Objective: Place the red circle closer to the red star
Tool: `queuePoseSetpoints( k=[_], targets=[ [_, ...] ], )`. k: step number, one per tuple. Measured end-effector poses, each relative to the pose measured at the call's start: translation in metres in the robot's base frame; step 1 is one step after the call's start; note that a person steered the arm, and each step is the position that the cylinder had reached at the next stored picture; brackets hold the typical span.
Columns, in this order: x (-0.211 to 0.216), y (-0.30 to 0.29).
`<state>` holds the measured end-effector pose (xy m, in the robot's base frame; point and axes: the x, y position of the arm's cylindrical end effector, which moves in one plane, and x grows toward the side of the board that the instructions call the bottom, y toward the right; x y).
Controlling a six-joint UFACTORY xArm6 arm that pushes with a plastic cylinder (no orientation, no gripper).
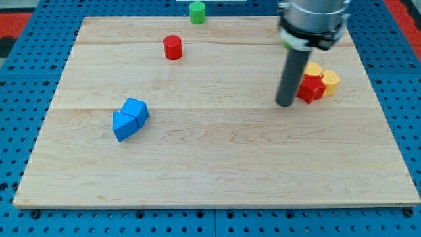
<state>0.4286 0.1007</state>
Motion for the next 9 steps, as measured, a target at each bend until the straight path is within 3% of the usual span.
queuePoseSetpoints(
  k=[3, 4, 5, 6, 8, 9],
  targets=[
    [-0.112, -0.243],
    [-0.15, -0.267],
    [-0.16, -0.245],
    [-0.145, -0.179],
    [-0.076, -0.113],
    [-0.085, -0.098]
  ],
)
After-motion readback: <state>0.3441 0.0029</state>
